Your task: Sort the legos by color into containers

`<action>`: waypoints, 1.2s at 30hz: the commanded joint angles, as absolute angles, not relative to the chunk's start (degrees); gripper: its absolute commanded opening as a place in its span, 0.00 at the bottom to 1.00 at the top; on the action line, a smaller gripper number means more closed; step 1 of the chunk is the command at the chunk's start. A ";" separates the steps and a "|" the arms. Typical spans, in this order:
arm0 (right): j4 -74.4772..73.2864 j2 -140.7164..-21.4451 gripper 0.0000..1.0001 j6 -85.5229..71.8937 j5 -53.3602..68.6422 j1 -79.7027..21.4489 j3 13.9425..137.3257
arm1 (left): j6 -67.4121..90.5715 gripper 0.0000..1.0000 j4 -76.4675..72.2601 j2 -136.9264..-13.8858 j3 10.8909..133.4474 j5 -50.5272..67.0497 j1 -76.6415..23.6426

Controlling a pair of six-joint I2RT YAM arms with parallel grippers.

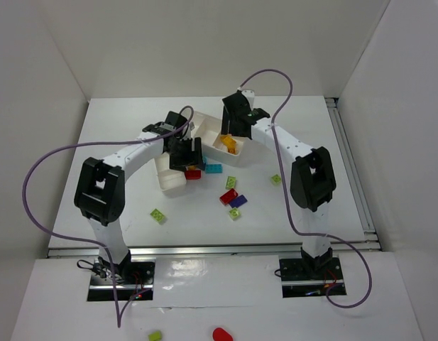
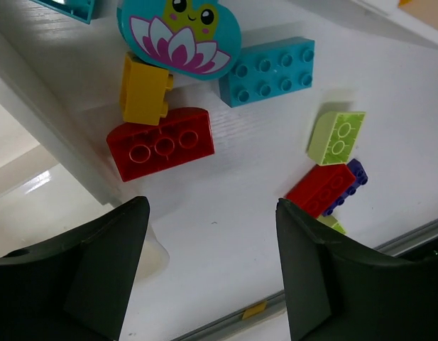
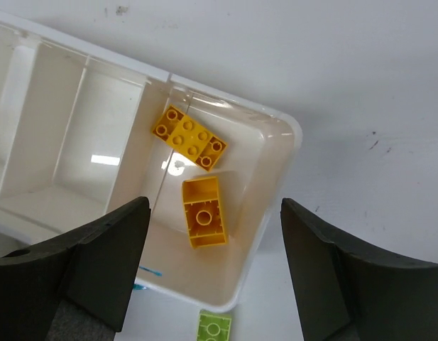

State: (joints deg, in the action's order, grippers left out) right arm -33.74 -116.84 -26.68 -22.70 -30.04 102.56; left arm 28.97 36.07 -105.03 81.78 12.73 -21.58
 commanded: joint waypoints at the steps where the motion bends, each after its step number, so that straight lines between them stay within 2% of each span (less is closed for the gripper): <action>1: -30.94 -109.00 0.81 -25.58 -24.43 -29.10 101.52 | 30.15 0.81 34.11 -106.25 82.97 12.39 -20.83; 8: -32.16 -102.74 0.81 -26.10 -25.75 -28.56 94.49 | 28.83 0.81 33.05 -106.79 80.33 10.55 -16.36; 13: -32.78 -100.64 0.81 -26.10 -26.37 -28.04 92.55 | 28.30 0.81 34.72 -106.79 79.80 3.45 -14.33; 18: -33.93 -100.63 0.81 -26.10 -26.89 -28.04 92.55 | 24.62 0.81 34.20 -107.49 83.31 8.25 -16.24; 22: -33.93 -100.63 0.81 -26.10 -26.89 -27.51 92.02 | 21.98 0.81 34.80 -110.73 86.74 6.51 -19.68; 28: -34.98 -101.16 0.81 -26.63 -26.89 -27.51 92.02 | 24.87 0.69 35.42 -114.43 88.95 -0.17 -20.74; 33: -35.51 -101.16 0.81 -26.63 -26.89 -27.51 92.02 | 23.82 0.66 34.89 -117.06 90.08 -1.41 -21.27; 36: -35.51 -101.16 0.81 -26.63 -27.42 -27.51 92.02 | 23.30 0.57 34.89 -118.38 90.62 -1.41 -21.27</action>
State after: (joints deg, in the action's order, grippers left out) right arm -34.39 -103.18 -26.11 -25.74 -27.86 92.23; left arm 24.10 34.74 -116.88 88.16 -0.14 -21.15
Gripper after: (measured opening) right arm 0.811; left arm 0.588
